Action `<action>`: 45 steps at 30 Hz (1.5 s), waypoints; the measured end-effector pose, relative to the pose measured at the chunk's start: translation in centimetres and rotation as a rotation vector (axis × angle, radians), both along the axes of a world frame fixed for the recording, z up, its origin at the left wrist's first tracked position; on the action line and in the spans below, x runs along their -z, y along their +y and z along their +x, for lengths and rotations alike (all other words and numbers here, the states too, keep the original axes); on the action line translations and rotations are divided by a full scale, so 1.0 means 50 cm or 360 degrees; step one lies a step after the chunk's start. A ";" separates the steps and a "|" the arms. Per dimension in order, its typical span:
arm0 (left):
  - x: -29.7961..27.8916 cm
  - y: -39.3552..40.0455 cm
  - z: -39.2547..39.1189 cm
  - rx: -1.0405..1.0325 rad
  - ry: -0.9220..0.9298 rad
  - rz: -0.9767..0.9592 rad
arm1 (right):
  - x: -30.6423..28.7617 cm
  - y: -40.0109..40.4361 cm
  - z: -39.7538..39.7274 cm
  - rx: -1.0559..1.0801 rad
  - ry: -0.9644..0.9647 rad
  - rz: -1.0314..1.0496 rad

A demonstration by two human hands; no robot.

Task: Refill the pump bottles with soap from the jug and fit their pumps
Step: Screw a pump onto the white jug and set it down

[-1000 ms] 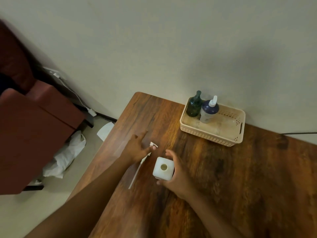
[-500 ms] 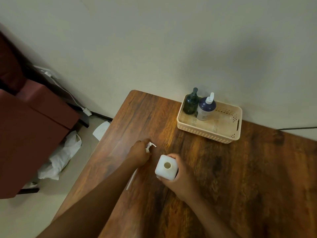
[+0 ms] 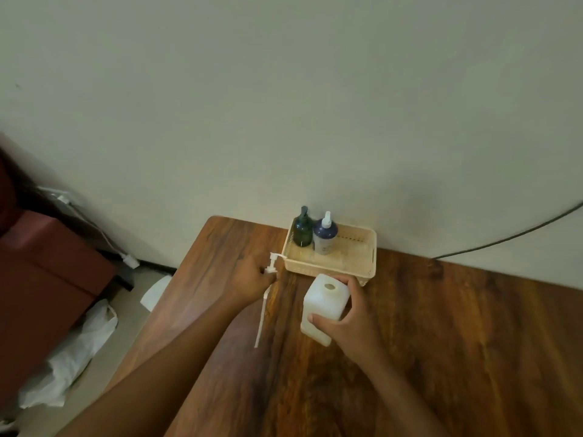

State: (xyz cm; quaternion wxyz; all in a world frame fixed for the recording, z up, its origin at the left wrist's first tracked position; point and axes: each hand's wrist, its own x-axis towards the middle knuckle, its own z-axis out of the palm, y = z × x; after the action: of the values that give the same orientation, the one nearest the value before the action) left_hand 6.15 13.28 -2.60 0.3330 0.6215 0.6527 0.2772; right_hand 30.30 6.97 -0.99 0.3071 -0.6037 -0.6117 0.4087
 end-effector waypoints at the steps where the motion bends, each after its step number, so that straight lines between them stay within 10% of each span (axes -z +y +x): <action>1: -0.029 0.006 0.013 0.0008 -0.0005 0.0049 | -0.025 0.001 0.012 0.0017 0.0032 0.0043; 26: -0.950 -0.033 0.249 0.0252 -0.0591 0.1095 | -0.500 -0.053 0.159 0.0195 0.0228 0.0860; 45: -0.906 -0.111 0.343 0.0366 -0.0597 0.1020 | -0.526 -0.060 0.162 0.0224 0.0148 0.0819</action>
State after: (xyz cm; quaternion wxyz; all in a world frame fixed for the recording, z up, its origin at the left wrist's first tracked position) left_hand 23.32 7.73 42.69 0.2644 0.7015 0.3868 0.5369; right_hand 38.42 3.96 25.33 0.5058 -0.5273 -0.6374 0.2447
